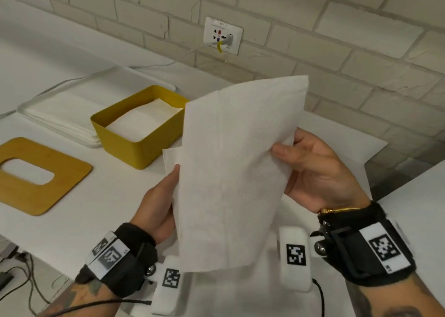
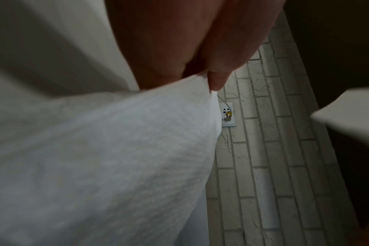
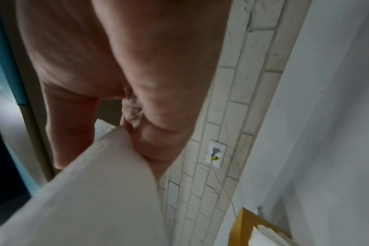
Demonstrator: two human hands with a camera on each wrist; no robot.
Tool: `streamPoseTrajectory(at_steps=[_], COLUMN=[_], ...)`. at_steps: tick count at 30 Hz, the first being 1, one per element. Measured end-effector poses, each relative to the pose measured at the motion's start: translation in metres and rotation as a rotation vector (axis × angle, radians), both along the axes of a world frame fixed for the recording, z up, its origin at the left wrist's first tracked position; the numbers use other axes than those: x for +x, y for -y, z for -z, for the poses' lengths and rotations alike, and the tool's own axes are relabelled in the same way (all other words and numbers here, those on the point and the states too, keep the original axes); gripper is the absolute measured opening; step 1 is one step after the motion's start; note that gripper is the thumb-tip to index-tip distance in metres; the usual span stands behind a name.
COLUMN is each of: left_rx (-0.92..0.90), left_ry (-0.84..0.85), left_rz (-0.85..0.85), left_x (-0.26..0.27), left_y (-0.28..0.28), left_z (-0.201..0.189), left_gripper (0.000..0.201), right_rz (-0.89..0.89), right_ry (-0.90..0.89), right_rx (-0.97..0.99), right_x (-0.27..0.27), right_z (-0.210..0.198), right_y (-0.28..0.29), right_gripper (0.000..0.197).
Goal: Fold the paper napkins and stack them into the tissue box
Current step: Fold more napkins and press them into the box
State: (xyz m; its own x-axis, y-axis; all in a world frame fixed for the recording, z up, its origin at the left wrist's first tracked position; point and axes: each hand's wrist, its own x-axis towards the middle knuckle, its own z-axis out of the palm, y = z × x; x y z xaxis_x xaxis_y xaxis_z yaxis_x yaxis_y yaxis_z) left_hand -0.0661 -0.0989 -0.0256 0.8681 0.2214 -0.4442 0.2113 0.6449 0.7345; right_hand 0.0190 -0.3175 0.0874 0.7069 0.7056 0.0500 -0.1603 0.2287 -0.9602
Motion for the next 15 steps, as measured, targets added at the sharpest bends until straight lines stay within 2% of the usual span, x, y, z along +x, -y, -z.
streamPoseTrajectory(at_steps=[1,3,5,8,11,15], left_rx=[0.039,0.06,0.024,-0.094,-0.1,-0.086], left_ry=[-0.019,-0.064,-0.082,-0.057,-0.024,-0.041], left_rz=[-0.025,-0.035,0.009,0.051,0.072,0.062], left_x=[-0.005,-0.007,-0.002,0.001,-0.003,-0.004], left_y=[0.003,0.003,0.005,0.005,0.006,0.01], left_z=[-0.003,0.004,0.001,-0.004,-0.004,0.0], left_gripper=[0.052,0.047,0.04,0.046,0.048,0.048], right_rz=[0.02,0.122,0.222,0.258,0.299,0.355], right_ry=[-0.013,-0.042,-0.019,0.099,0.137,0.195], right_rx=[0.005,-0.059,-0.222,-0.458,-0.558,-0.674], right_x=[0.002,0.008,0.013,0.016,0.014,0.015], right_z=[0.003,0.014,0.025,0.037,0.041,0.051], right_y=[-0.004,-0.008,-0.01,-0.006,-0.004,-0.005], right_gripper=[0.032,0.03,0.034,0.03,0.021,0.018])
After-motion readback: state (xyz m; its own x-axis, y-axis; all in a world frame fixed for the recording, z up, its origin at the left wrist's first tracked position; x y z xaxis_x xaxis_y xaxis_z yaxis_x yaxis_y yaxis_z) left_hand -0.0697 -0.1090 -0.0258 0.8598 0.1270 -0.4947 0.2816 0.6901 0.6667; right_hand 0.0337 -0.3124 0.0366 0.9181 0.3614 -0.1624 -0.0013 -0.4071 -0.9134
